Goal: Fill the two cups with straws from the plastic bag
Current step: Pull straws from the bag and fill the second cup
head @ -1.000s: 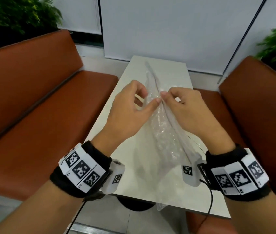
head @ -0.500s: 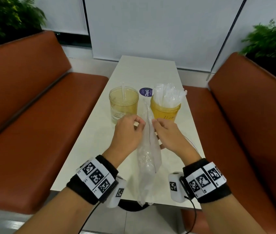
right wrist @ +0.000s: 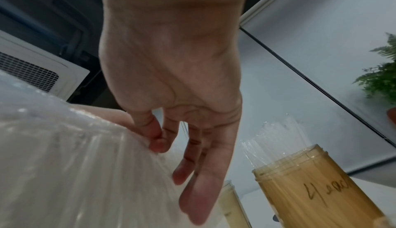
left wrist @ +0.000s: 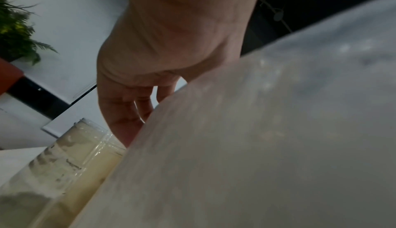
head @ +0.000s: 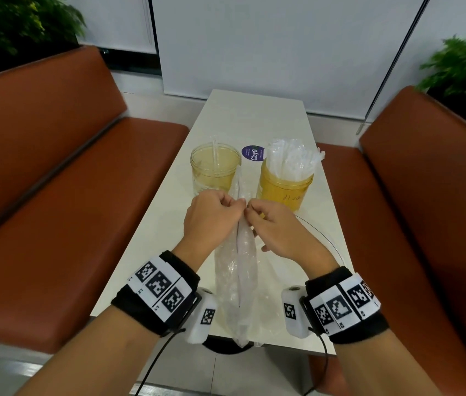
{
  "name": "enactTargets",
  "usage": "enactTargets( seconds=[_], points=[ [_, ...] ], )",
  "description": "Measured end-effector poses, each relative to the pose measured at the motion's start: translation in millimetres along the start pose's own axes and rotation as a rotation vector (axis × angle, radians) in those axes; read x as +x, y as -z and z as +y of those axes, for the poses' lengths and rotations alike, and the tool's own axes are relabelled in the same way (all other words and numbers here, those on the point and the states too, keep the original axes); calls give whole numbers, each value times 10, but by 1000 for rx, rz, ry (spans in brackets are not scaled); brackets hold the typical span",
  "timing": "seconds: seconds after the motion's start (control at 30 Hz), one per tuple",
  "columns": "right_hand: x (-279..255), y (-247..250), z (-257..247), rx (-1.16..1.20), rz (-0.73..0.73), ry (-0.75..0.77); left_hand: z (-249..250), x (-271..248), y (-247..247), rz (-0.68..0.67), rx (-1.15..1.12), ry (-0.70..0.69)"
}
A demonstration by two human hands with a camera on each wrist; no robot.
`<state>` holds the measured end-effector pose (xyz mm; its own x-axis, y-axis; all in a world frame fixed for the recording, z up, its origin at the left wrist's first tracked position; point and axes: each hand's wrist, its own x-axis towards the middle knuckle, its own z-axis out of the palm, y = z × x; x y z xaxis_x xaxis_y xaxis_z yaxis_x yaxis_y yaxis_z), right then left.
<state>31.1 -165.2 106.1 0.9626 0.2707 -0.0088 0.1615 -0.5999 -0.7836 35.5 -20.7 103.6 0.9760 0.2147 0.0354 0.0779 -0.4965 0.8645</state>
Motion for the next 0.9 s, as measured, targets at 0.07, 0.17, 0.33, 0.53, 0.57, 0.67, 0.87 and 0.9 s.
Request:
enactTargets(
  seconds=[0.07, 0.17, 0.33, 0.53, 0.57, 0.67, 0.87, 0.9],
  points=[
    [6, -4, -2, -13, -7, 25, 8, 0, 19, 1, 45, -19],
    [12, -19, 16, 21, -8, 24, 19, -2, 44, 5, 134, -59],
    [38, -40, 94, 110, -33, -6, -36, 74, 49, -75, 83, -48],
    [58, -50, 200, 226, -15, -103, -104, 101, 149, -223, -267, 23],
    [58, -53, 196, 205, 22, -98, -100, 93, 166, -237, -289, 22],
    [58, -34, 112, -67, 277, 82, -74, 78, 184, -263, -307, 2],
    [89, 9, -168, -158, 238, 139, -19, 51, 202, -272, -338, -13],
    [102, 16, -178, -159, 228, 135, -20, 52, 205, -272, -337, -7]
  ],
)
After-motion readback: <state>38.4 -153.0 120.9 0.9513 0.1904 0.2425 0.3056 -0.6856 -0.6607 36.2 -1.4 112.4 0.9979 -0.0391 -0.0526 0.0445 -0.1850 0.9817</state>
